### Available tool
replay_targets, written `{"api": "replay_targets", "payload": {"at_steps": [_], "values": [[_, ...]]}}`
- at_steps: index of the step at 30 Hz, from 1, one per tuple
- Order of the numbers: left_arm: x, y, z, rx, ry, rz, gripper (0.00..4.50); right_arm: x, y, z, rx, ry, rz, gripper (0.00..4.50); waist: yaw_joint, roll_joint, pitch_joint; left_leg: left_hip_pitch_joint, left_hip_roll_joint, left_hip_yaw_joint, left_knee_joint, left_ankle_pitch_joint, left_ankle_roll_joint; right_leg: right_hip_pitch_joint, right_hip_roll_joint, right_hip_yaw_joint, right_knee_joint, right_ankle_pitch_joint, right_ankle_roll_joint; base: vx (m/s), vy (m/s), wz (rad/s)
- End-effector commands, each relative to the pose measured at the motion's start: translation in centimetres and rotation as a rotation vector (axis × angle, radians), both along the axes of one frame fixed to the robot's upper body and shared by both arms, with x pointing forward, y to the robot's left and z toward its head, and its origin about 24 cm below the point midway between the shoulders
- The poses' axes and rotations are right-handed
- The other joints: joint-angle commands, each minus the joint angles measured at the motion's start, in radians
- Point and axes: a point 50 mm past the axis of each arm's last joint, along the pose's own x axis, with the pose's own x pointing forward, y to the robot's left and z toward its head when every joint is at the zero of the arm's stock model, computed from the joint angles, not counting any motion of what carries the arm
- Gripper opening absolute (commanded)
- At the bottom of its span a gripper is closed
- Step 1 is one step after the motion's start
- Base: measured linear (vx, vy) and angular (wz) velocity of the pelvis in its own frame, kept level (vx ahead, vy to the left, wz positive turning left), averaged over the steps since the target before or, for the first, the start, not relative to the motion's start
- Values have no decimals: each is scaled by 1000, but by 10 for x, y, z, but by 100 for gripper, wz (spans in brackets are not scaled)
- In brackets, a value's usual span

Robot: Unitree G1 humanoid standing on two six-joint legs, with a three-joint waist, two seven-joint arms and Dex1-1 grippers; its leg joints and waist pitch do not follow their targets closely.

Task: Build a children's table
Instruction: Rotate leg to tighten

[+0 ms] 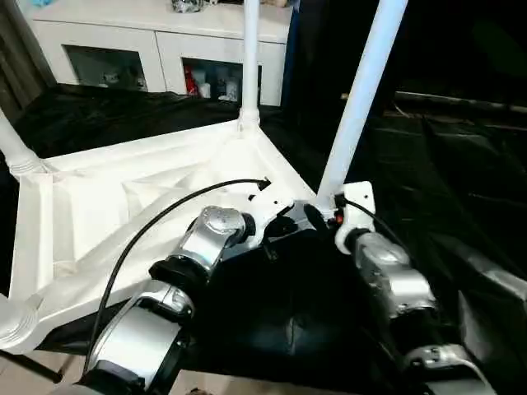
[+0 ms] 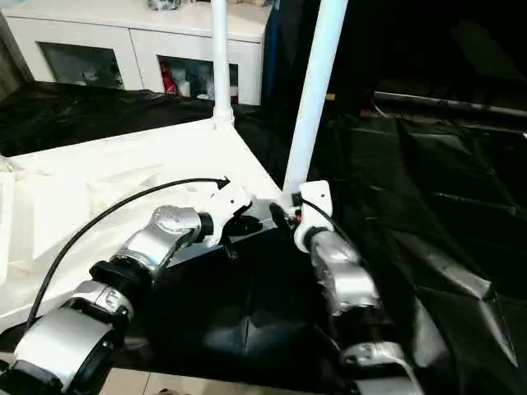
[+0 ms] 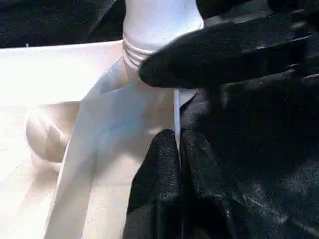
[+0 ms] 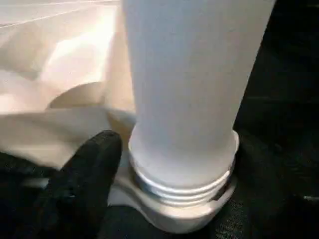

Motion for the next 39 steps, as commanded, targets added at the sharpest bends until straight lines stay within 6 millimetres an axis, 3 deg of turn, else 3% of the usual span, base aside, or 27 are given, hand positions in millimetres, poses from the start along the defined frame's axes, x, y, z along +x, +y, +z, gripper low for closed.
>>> {"api": "replay_targets", "payload": {"at_steps": [1, 4, 5, 9, 15, 18, 22, 25, 34, 39], "values": [[-5, 5, -8, 38, 1, -53, 0, -4, 10, 13, 39, -54, 165, 411, 4, -3, -53, 21, 64, -40, -72, -340, 1, 24, -73, 49, -89, -275, -181, 0, 0, 0], [-3, 20, -7, 52, -4, -70, 0, -14, -3, 16, 8, -40, 309, 411, 9, -4, -54, 14, 64, -39, -69, -294, 25, 33, -71, 47, -83, -238, -183, 0, 0, 0], [-3, 23, -6, 45, 3, -82, 0, -17, -6, 17, -5, -38, 343, 411, 9, 2, -55, 14, 65, -38, -68, -281, 32, 31, -72, 47, -80, -222, -192, 0, 0, 0], [-8, 36, 2, -5, 48, -186, 0, -25, -19, 19, -40, -17, 456, 411, 3, 1, -56, 8, 66, -40, -66, -252, 45, 38, -71, 43, -71, -172, -230, 0, 0, 0], [-19, 47, 6, -34, 130, -335, 0, -28, -21, 24, -55, -18, 515, 411, 13, 6, -62, 15, 71, -29, -55, -179, 70, 32, -66, 42, -51, -26, -300, 0, 0, 0], [-21, 48, 5, -41, 146, -354, 0, -28, -20, 24, -58, -17, 524, 411, 28, 9, -60, 19, 73, -27, -56, -188, 61, 28, -68, 43, -52, -59, -294, 0, 0, 0], [-24, 50, 5, -49, 156, -364, 0, -30, -17, 24, -39, -7, 563, 411, 30, 4, -57, 16, 73, -30, -61, -225, 41, 30, -71, 44, -56, -113, -274, 0, 0, 0], [-24, 51, 6, -54, 162, -369, 0, -31, -16, 24, -26, -4, 576, 373, 29, 3, -57, 16, 72, -31, -60, -227, 36, 29, -72, 45, -58, -139, -264, 0, 0, 0], [-26, 53, 6, -53, 166, -360, 0, -31, -15, 22, -27, 9, 591, 299, 32, -2, -65, 9, 68, -28, -49, -138, 73, 33, -69, 43, -42, -21, -279, 0, 0, 0], [-27, 53, 5, -53, 173, -357, 0, -33, -12, 19, -14, 20, 596, 270, 32, 1, -62, 9, 68, -29, -50, -168, 66, 30, -70, 42, -49, -90, -269, 0, 0, 0]]}}
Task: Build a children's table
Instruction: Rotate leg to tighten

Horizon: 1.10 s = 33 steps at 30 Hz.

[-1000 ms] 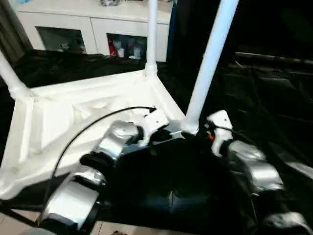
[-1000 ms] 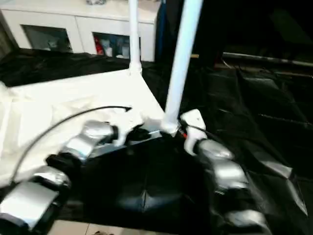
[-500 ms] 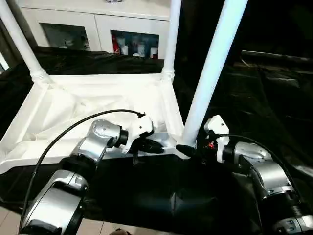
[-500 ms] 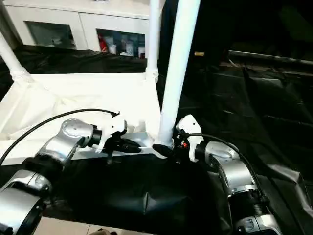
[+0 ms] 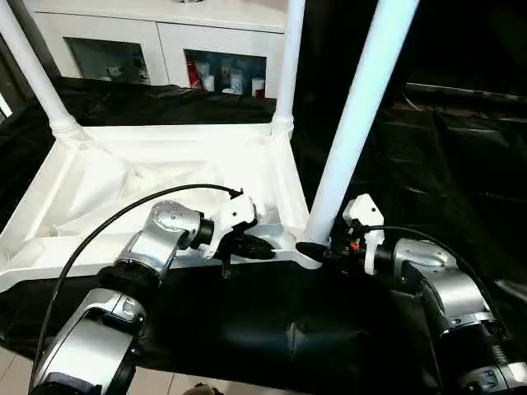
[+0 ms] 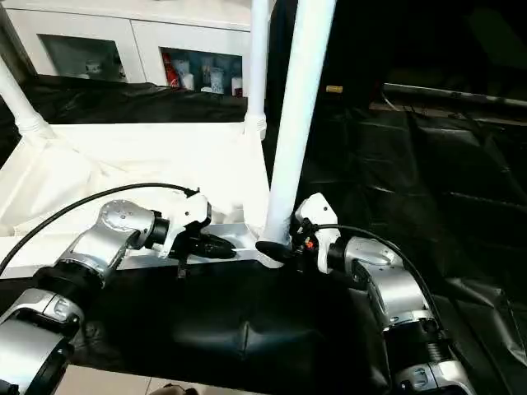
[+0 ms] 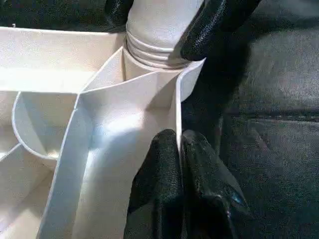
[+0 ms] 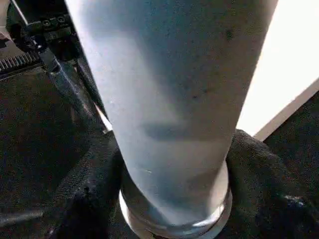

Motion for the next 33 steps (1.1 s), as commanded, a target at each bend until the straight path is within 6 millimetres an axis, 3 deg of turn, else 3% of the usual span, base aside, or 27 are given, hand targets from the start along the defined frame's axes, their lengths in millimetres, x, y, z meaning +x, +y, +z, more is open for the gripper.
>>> {"api": "replay_targets", "payload": {"at_steps": [1, 8, 12, 13, 15, 17, 20, 26, 28, 33], "values": [[-5, -2, -5, -18, 34, -19, 0, -1, 3, -1, -1, 11, 14, 269, 4, -8, -66, 25, 66, -28, -56, -172, 63, 46, -70, 45, -58, -95, -266, 0, 0, 0], [-3, -10, -9, -19, 14, 34, 0, 0, 6, -14, 18, 25, -114, 267, -1, -8, -64, 24, 64, -30, -57, -193, 47, 44, -71, 46, -61, -115, -260, 0, 0, 0], [7, -28, -11, -7, -30, 148, 0, 11, 12, -25, 20, 60, -340, 267, -7, -7, -56, 36, 63, -34, -63, -304, -8, 31, -74, 50, -83, -310, -217, 0, 0, 0], [7, -28, -11, -7, -30, 148, 0, 11, 12, -25, 20, 60, -340, 267, -9, -7, -55, 37, 63, -35, -65, -317, -16, 29, -73, 50, -85, -332, -210, 0, 0, 0], [15, -45, -11, 15, -71, 242, 0, 18, 21, -32, 6, 96, -506, 267, -16, -8, -54, 37, 63, -44, -71, -361, -48, 26, -75, 47, -91, -416, -177, -54, 13, -3], [17, -50, -11, 20, -81, 271, 0, 20, 24, -34, 5, 110, -552, 266, -19, -7, -51, 38, 61, -46, -71, -396, -55, 23, -75, 47, -98, -453, -156, -28, 10, -3], [20, -71, -11, 23, -95, 342, 0, 26, 41, -36, -18, 127, -631, 266, -23, -6, -52, 47, 59, -47, -70, -432, -61, 13, -75, 46, -106, -472, -144, 0, 0, 0], [20, -80, -11, 29, -118, 338, 0, 31, 60, -31, -10, 94, -611, 266, -29, -1, -44, 48, 58, -55, -81, -498, -64, 18, -76, 39, -119, -508, -116, 0, 0, 0], [21, -78, -12, 31, -121, 340, 0, 32, 60, -28, 2, 79, -607, 266, -35, -2, -44, 62, 57, -57, -80, -550, -70, 13, -76, 34, -129, -552, -103, 0, 0, 0], [22, -65, -12, 36, -127, 309, 0, 36, 50, -16, 96, 49, -577, 330, -37, -4, -49, 51, 59, -55, -87, -507, -51, 21, -77, 40, -122, -449, -129, 0, 0, 0]]}}
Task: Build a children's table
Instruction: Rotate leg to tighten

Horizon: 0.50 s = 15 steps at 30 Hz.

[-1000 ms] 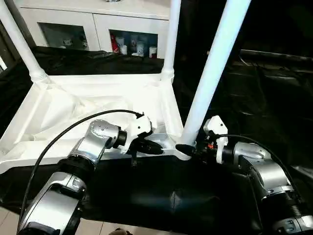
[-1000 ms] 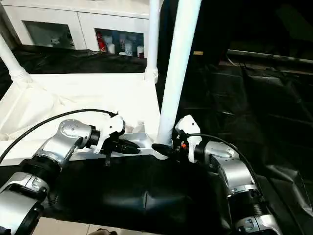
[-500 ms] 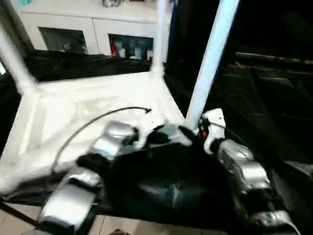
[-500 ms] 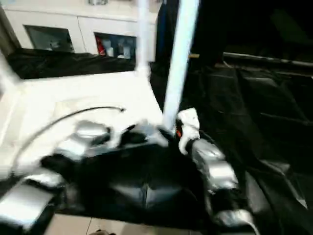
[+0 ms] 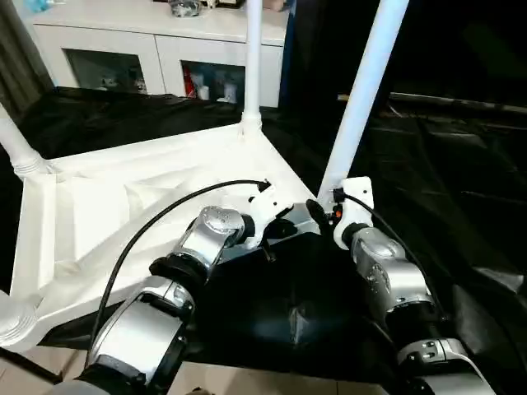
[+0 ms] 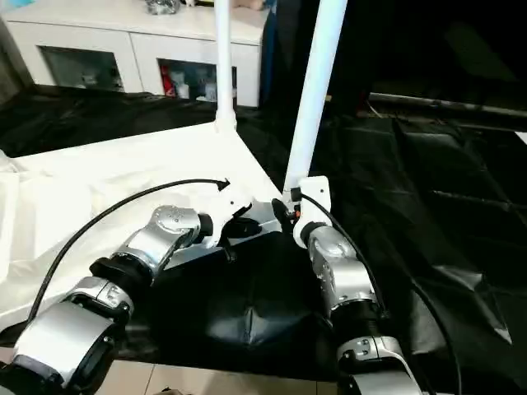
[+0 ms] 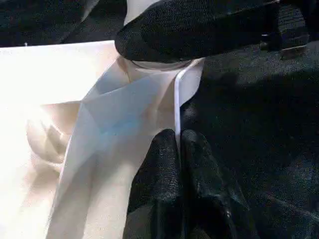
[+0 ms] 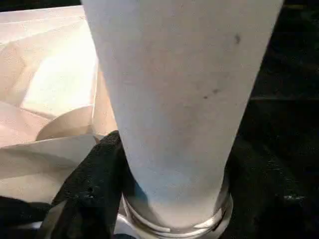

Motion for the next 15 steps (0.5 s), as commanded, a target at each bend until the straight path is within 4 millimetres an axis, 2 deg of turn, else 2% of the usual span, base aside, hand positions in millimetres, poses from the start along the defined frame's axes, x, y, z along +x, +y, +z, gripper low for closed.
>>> {"api": "replay_targets", "payload": {"at_steps": [1, 2, 3, 4, 5, 6, 7, 8, 10, 12, 14, 15], "values": [[-1, -4, 1, 4, -11, -44, 0, -5, 16, 3, 70, -10, 146, 337, -5, -6, -49, 32, 63, -50, -90, -497, -47, 6, -76, 41, -91, -441, -134, 0, 0, 0], [-1, -4, 1, 4, -11, -44, 0, -5, 16, 3, 70, -10, 146, 337, -2, -6, -53, 26, 65, -49, -90, -459, -36, 12, -78, 43, -85, -409, -140, 0, 0, 0], [-2, 1, 2, -3, -7, -71, 0, -6, 8, 6, 55, -26, 183, 363, 1, -8, -54, 21, 65, -46, -89, -411, -26, 16, -79, 45, -82, -368, -149, 0, 0, 0], [-3, 6, 3, -11, -5, -104, 0, -7, 0, 10, 43, -37, 227, 363, 1, -8, -54, 21, 65, -46, -89, -411, -26, 16, -79, 45, -82, -368, -149, 0, 0, 0], [-4, 10, 3, -19, -4, -134, 0, -9, -6, 12, 33, -44, 259, 371, 8, -8, -54, 23, 65, -39, -83, -376, -6, 16, -77, 47, -79, -329, -159, 0, 0, 0], [-8, 17, 5, -35, 16, -192, 0, -12, -18, 17, 19, -54, 319, 374, 8, -11, -54, 18, 65, -39, -82, -359, 8, 21, -79, 47, -76, -330, -170, 0, 0, 0], [-9, 20, 5, -36, 21, -215, 0, -14, -22, 19, 16, -55, 353, 374, 10, -8, -57, 16, 67, -37, -80, -334, 16, 23, -81, 48, -73, -308, -182, 0, 0, 0], [-9, 21, 6, -36, 22, -222, 0, -15, -23, 19, 15, -55, 364, 374, 10, -8, -57, 16, 67, -37, -80, -334, 16, 23, -81, 48, -73, -308, -182, 0, 0, 0], [-12, 28, 7, -31, 39, -267, 0, -20, -31, 23, 4, -54, 434, 374, 16, -10, -61, 21, 67, -30, -75, -287, 29, 23, -76, 47, -66, -248, -211, 0, 0, 0], [-13, 29, 7, -31, 45, -280, 0, -21, -33, 24, 1, -53, 452, 374, 23, -7, -62, 18, 70, -28, -73, -242, 41, 25, -75, 47, -57, -192, -229, 0, 0, 0], [-18, 36, 9, -39, 74, -341, 0, -26, -37, 28, -10, -51, 530, 374, 31, -7, -66, 13, 73, -27, -70, -196, 50, 33, -72, 43, -45, -125, -248, 50, -12, -1], [-19, 38, 9, -44, 82, -356, 0, -28, -38, 29, -2, -47, 554, 374, 35, -5, -69, 17, 74, -24, -66, -162, 63, 29, -67, 42, -34, -47, -272, 51, -6, -1]]}}
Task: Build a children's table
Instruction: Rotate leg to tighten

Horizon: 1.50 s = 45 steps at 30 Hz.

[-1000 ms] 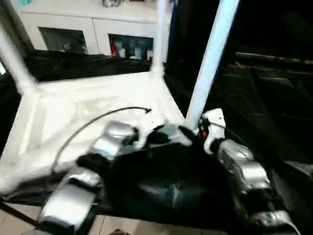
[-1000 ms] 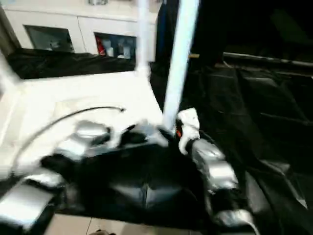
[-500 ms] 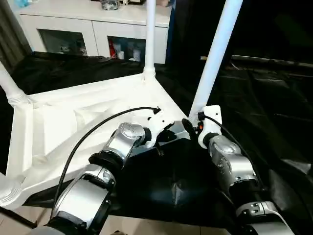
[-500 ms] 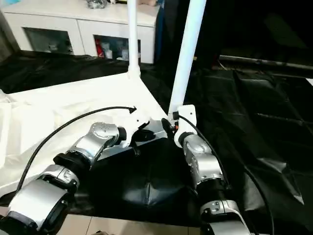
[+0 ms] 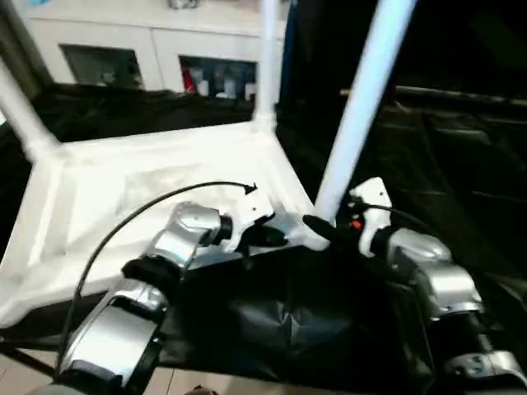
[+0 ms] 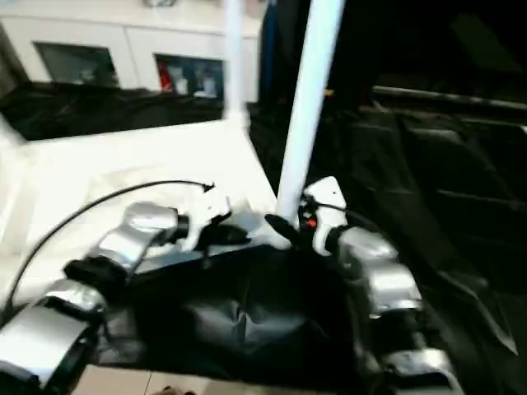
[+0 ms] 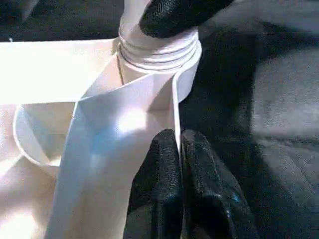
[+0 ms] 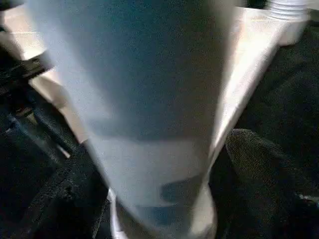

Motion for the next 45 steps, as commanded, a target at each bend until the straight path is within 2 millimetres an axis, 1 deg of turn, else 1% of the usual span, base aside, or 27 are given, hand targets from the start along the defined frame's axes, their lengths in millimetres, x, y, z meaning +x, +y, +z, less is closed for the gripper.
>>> {"api": "replay_targets", "payload": {"at_steps": [1, 2, 3, 4, 5, 6, 8, 9, 11, 12, 14, 17, 21, 22, 24, 26, 27, 28, 29, 31, 32, 33, 34, 35, 37, 39, 45], "values": [[-5, 0, 0, -15, 29, -62, 0, -5, 1, 2, 8, 12, 61, 374, 3, -10, -69, 20, 69, -24, -55, -154, 69, 37, -69, 44, -40, -46, -278, 0, 0, 0], [-6, 2, 0, -17, 38, -70, 0, -7, 2, 2, 0, 16, 95, 374, 6, -6, -71, 19, 69, -23, -53, -136, 77, 39, -70, 44, -34, -17, -286, 0, 0, 0], [-7, 4, 1, -18, 40, -69, 0, -9, 2, 2, -16, 22, 123, 374, 7, -5, -71, 20, 69, -22, -52, -132, 83, 37, -70, 43, -34, -9, -289, 0, 0, 0], [-7, 6, 1, -18, 38, -63, 0, -12, 2, 1, -34, 31, 155, 374, 7, -6, -71, 19, 68, -23, -52, -134, 84, 39, -69, 42, -34, -10, -290, 0, 0, 0], [-7, 6, 1, -17, 37, -62, 0, -12, 2, 1, -37, 33, 159, 374, 7, -11, -71, 19, 68, -21, -51, -135, 86, 39, -70, 43, -35, -14, -290, 0, 0, 0], [-7, 7, 1, -17, 36, -61, 0, -13, 2, 0, -45, 35, 168, 374, 9, -9, -72, 17, 68, -22, -49, -132, 85, 37, -72, 43, -34, -23, -289, 0, 0, 0], [-6, 8, 1, -17, 36, -59, 0, -14, 2, 0, -56, 37, 182, 374, 10, -12, -72, 13, 67, -21, -46, -132, 84, 35, -72, 45, -34, -36, -285, 0, 0, 0], [-7, 8, 1, -17, 36, -60, 0, -15, 2, -1, -59, 39, 190, 374, 11, -12, -68, 12, 66, -21, -47, -152, 79, 32, -73, 46, -39, -73, -277, 0, 0, 0], [-7, 8, 2, -17, 37, -58, 0, -15, 2, -1, -64, 40, 195, 374, 11, -11, -65, 12, 66, -22, -49, -181, 67, 30, -73, 46, -44, -127, -267, 0, 0, 0], [-7, 8, 2, -18, 37, -56, 0, -16, 1, -2, -67, 41, 199, 374, 10, -13, -62, 14, 67, -24, -52, -220, 46, 28, -75, 47, -50, -198, -251, 0, 0, 0], [-7, 8, 2, -21, 37, -54, 0, -15, 1, -1, -61, 38, 194, 374, 9, -13, -62, 16, 68, -26, -55, -239, 30, 27, -76, 49, -53, -237, -235, 0, 0, 0], [-7, 8, 3, -23, 37, -53, 0, -14, 3, 0, -47, 30, 194, 374, 7, -13, -63, 16, 67, -26, -54, -234, 27, 25, -73, 49, -53, -228, -230, 0, 0, 0], [-7, 9, 3, -20, 36, -50, 0, -14, 3, 4, -33, 17, 203, 374, 8, -14, -68, 13, 65, -24, -48, -182, 48, 29, -71, 48, -41, -130, -251, 0, 0, 0], [-7, 9, 3, -20, 36, -49, 0, -14, 3, 4, -32, 14, 204, 374, 9, -13, -69, 13, 65, -24, -48, -177, 52, 29, -71, 48, -40, -120, -254, 0, 0, 0], [-7, 9, 3, -20, 37, -48, 0, -13, 3, 4, -31, 11, 204, 374, 10, -14, -68, 13, 64, -23, -46, -176, 60, 29, -72, 47, -41, -125, -258, 0, 0, 0], [-7, 10, 3, -19, 37, -45, 0, -13, 3, 5, -33, 0, 197, 374, 10, -15, -67, 12, 64, -24, -47, -186, 56, 29, -72, 47, -43, -150, -252, 0, 0, 0], [-7, 10, 2, -18, 38, -44, 0, -12, 3, 5, -29, 0, 194, 357, 9, -14, -67, 12, 65, -24, -48, -191, 53, 29, -72, 47, -44, -163, -248, 0, 0, 0], [-7, 10, 2, -18, 39, -44, 0, -12, 2, 5, -27, 3, 191, 357, 9, -12, -67, 13, 65, -25, -48, -193, 50, 29, -72, 47, -44, -165, -247, 0, 0, 0], [-7, 10, 2, -18, 39, -44, 0, -12, 2, 5, -27, 3, 191, 340, 9, -12, -67, 13, 65, -25, -48, -194, 49, 29, -72, 47, -45, -165, -247, 0, 0, 0], [-7, 10, 2, -17, 41, -43, 0, -12, 1, 4, -26, 8, 187, 328, 8, -15, -68, 13, 65, -24, -47, -188, 52, 29, -71, 47, -42, -147, -251, 0, 0, 0], [-7, 10, 2, -17, 41, -43, 0, -12, 1, 4, -26, 9, 186, 314, 9, -13, -69, 13, 65, -24, -47, -182, 54, 29, -70, 47, -41, -136, -254, 0, 0, 0], [-7, 10, 2, -17, 40, -42, 0, -12, 0, 3, -24, 12, 183, 302, 9, -16, -68, 12, 64, -24, -46, -178, 57, 30, -71, 47, -41, -133, -255, 0, 0, 0], [-7, 10, 2, -17, 40, -42, 0, -12, 0, 3, -23, 13, 183, 302, 9, -15, -69, 12, 64, -24, -46, -177, 58, 30, -71, 47, -40, -133, -255, 0, 0, 0], [-7, 10, 2, -16, 40, -41, 0, -12, 0, 3, -23, 14, 182, 291, 9, -14, -68, 12, 64, -24, -46, -177, 58, 30, -72, 47, -41, -138, -254, 0, 0, 0], [-7, 11, 2, -15, 39, -39, 0, -12, 0, 2, -24, 14, 183, 282, 9, -16, -69, 13, 64, -24, -45, -176, 59, 30, -71, 47, -41, -138, -254, 0, 0, 0], [-6, 11, 2, -14, 39, -38, 0, -12, 0, 2, -25, 15, 184, 252, 9, -15, -69, 13, 64, -24, -45, -174, 60, 30, -71, 46, -40, -137, -254, 0, 0, 0], [-6, 12, 2, -12, 38, -33, 0, -11, 1, 1, -27, 17, 190, 212, 10, -15, -69, 13, 64, -23, -43, -169, 64, 30, -70, 46, -39, -130, -255, 0, 0, 0]]}}
